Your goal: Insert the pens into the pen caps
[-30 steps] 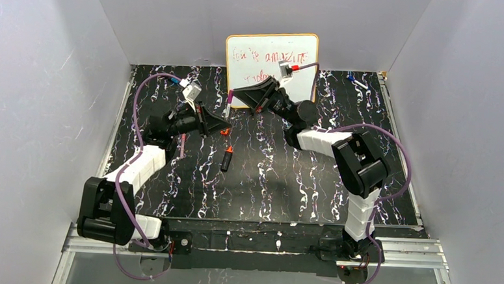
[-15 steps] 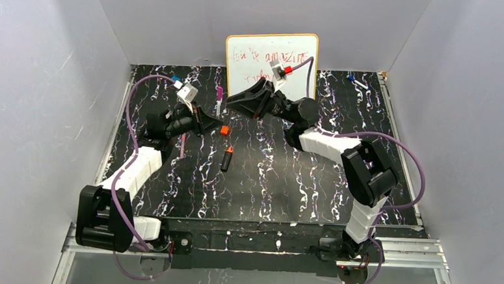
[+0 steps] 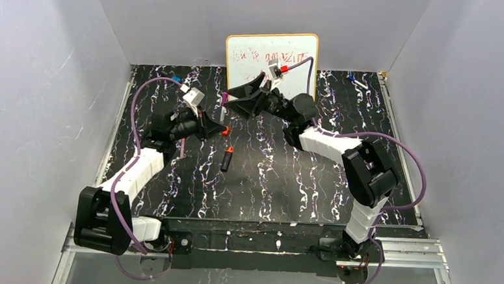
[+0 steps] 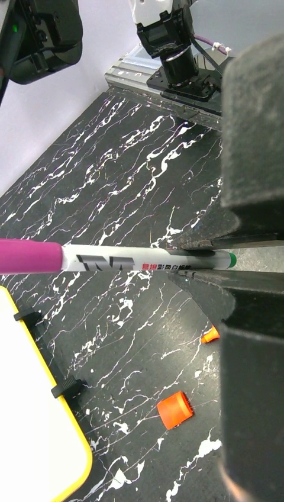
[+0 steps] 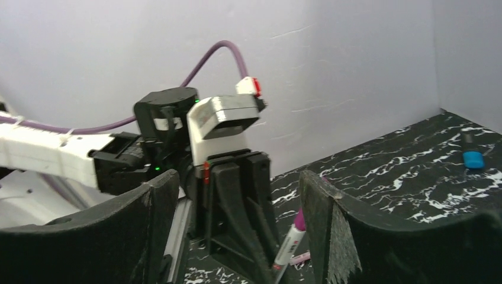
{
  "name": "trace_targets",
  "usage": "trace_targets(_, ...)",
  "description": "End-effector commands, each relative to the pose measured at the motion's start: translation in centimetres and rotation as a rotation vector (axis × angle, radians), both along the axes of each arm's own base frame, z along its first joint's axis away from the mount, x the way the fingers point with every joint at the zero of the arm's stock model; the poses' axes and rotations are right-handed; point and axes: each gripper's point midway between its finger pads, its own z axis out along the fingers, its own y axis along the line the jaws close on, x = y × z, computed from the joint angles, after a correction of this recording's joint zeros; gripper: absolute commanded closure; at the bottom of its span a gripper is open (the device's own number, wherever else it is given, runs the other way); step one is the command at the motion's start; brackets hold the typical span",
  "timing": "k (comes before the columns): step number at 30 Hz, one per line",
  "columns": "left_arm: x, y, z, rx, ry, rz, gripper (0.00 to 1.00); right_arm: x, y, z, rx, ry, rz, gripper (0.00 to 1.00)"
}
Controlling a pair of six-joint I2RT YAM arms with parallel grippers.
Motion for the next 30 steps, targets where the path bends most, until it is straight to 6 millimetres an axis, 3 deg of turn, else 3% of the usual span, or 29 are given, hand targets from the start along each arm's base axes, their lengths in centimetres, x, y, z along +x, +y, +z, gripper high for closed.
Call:
trace_targets(1, -1.2, -0.4, 1.7, -0.014, -0.071, -0.045, 1.00, 2.5, -0.1, 1.6, 0.017, -0.062, -0.127, 0.18)
trace_targets(11, -2.0, -1.1, 2.1, -0.037, -0.073, -0.091, 1.00, 4.2, 1.2, 0.8, 0.004, -0.063, -0.133, 0.16)
trace_targets(16, -2.0, -1.2, 2.0, -0.037, -0.069, -0.093, 1.00, 4.2, 1.6, 0.7, 0.004, -0.060, -0.117, 0.21)
trace_targets(20, -1.9, -1.2, 2.0, -0.032, -0.070, -0.090, 1.00, 4.3, 1.8, 0.5, -0.003, -0.057, -0.107, 0.34)
trace_targets(30, -1.8, -1.1, 1.8, -0.022, -0.066, -0.084, 1.00, 4.1, 2.0, 0.3, -0.013, -0.053, -0.087, 0.77)
